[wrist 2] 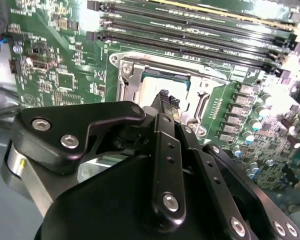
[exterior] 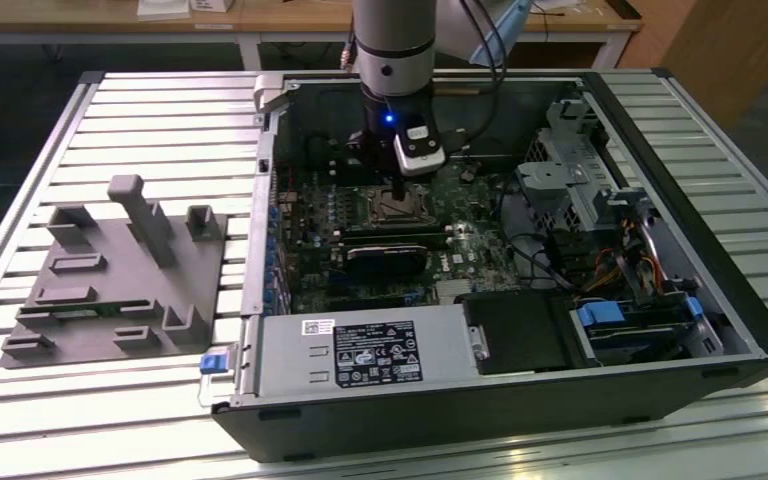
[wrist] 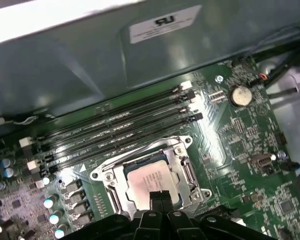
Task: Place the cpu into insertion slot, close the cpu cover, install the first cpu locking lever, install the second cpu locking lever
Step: 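Install the first cpu locking lever, then install the second cpu locking lever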
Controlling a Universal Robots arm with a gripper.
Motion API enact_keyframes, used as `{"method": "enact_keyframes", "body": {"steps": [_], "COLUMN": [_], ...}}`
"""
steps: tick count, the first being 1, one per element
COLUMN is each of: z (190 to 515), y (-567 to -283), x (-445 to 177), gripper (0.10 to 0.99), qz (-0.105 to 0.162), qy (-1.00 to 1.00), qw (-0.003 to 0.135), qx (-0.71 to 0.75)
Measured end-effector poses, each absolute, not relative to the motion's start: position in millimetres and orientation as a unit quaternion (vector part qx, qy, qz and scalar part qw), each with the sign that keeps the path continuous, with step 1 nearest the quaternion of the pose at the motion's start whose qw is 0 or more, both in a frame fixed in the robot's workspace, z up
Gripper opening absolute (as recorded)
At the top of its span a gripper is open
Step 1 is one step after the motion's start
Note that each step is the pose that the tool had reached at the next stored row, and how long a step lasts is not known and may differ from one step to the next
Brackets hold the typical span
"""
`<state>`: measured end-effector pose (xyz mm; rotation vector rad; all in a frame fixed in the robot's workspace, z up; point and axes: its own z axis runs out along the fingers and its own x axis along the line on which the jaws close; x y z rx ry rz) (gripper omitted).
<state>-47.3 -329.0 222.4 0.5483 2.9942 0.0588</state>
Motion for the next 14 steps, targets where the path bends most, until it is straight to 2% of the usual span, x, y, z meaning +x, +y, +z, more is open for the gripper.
{"method": "enact_keyframes", "body": {"steps": [14], "z": [222.0], "y": [-329.0], "x": [-47.0], "gripper": [0.106], "qz": [0.020], "qy": [0.985], "qw": [0.048], "qx": [0.165]}}
